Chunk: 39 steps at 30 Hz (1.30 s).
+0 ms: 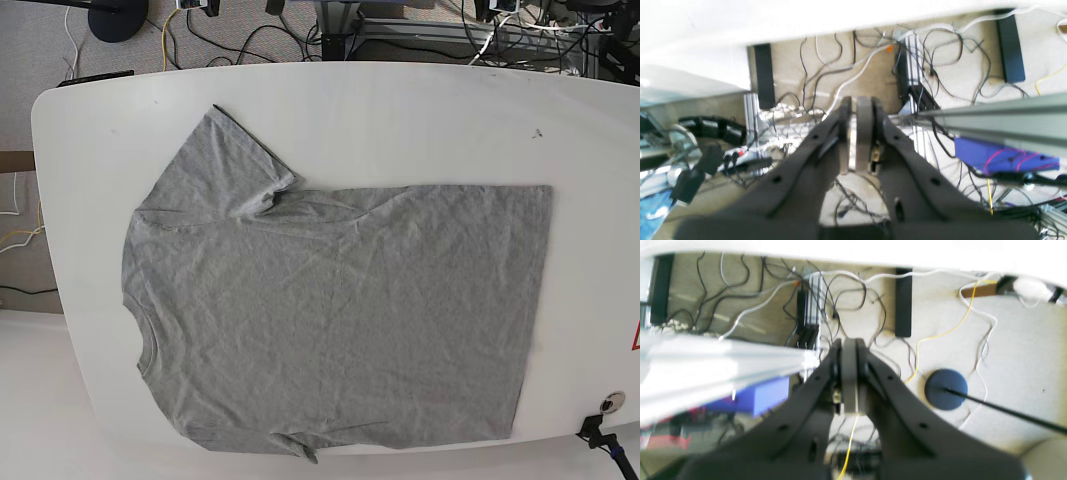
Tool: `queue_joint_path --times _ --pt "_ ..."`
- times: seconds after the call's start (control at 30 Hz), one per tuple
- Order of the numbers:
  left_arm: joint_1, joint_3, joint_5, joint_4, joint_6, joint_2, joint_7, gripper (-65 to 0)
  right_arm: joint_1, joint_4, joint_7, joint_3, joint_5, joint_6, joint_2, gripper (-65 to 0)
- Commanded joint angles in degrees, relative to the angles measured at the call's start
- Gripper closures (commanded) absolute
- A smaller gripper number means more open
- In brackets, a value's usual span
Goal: Fold the T-shirt properly
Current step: 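Lower both grippers toward the shirt's shoulder corners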
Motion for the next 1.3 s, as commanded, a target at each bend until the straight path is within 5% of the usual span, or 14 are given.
queue_joint_path --times 0.0,0.13,0.57,0.7,0.87,1.0,1.27 --pt "0.04 -0.16 -0.12 0.82 0.22 -0.04 -1.02 -14.0 1.2 1.06 1.54 -1.07 0.11 0.0 0.16 0.0" --pt "-3.03 -0.16 -0.12 0.82 0.22 0.05 -1.02 -31.7 5.24 1.94 1.8 -1.86 0.11 0.0 0.16 0.0" --pt "-14.99 -1.22 -0.21 0.91 0.13 -0.12 -1.11 -32.0 17.2 1.41 1.54 -2.56 0.2 0.0 0.34 -0.6" --pt "-18.24 -3.24 -0.21 0.82 0.13 -0.12 -1.11 -32.1 18.87 1.41 1.54 -2.48 0.47 -0.09 0.16 -14.5" --pt "-21.58 -7.63 -0.47 0.64 -5.41 0.23 -1.11 -35.9 20.28 0.62 1.54 -2.3 12.33 0.0 1.31 -39.2" --pt "-23.96 -8.78 -7.86 0.38 -6.29 -0.04 -0.93 -49.0 20.98 0.18 0.66 -2.3 22.44 0.0 2.71 -40.9" --pt "-29.14 -12.2 -16.21 0.38 -6.46 -0.12 10.5 -50.2 25.02 -0.61 -14.9 4.03 46.97 -0.09 4.12 -40.9"
